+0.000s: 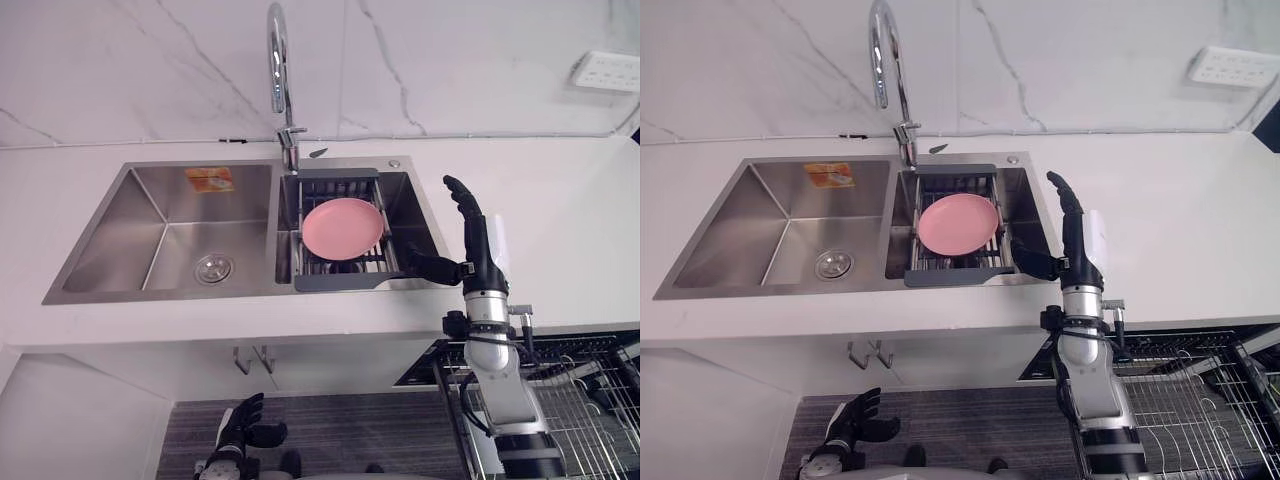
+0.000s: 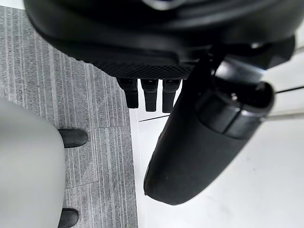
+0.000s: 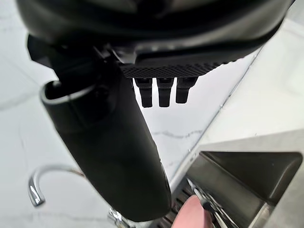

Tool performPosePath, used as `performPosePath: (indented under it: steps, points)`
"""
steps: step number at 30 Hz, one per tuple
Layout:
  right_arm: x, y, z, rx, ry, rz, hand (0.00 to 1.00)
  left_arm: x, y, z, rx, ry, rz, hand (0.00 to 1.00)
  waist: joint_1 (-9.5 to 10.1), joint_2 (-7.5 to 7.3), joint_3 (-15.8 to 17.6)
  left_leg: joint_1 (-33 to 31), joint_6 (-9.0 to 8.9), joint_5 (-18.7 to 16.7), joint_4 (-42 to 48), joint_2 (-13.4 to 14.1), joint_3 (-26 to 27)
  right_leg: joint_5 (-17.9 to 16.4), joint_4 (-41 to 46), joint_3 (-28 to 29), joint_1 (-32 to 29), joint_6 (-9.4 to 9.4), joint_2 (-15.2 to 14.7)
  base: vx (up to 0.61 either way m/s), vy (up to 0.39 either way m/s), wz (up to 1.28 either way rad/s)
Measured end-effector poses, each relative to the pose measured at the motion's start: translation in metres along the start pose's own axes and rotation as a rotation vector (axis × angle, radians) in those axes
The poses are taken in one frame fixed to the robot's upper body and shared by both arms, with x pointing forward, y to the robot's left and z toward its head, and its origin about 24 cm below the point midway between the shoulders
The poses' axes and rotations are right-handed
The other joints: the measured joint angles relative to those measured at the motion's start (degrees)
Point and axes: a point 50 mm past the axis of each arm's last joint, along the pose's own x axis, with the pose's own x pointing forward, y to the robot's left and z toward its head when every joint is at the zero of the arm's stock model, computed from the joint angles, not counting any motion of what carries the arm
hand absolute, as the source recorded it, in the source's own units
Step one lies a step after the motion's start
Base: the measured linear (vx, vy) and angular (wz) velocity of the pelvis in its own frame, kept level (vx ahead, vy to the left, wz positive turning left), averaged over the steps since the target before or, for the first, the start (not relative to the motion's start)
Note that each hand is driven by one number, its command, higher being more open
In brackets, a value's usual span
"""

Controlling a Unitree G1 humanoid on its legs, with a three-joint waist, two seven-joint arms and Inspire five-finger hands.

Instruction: Walk over to the sink, pick up the cup, carry it to the dishwasher, place the cup inside the dishwasher, then close the dishwasher door

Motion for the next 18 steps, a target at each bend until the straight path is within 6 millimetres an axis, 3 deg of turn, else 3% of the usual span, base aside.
performPosePath:
  steps: [10, 18]
  points:
    - [0.035, 0.01, 0.002, -0.215, -0.079, 0.107, 0.9, 0.002, 0.0, 0.013, -0.002, -0.058, -0.003, 0.9, 1.14, -0.39, 3.2, -0.91, -0.05, -0.03, 0.49, -0.91, -0.58, -0.86, 1.83, -1.28, -0.68, 1.31, -1.28, 0.0, 0.008, 0.1]
    - [0.05, 0.014, 0.006, -0.373, -0.143, 0.195, 0.9, 0.002, 0.002, 0.021, 0.001, -0.099, 0.0, 0.9, 1.48, -1.43, 4.69, -3.27, -0.1, -0.09, 3.15, -1.16, 0.41, -0.88, 3.08, -2.17, -1.61, 1.34, -1.88, 0.0, 0.015, 0.15]
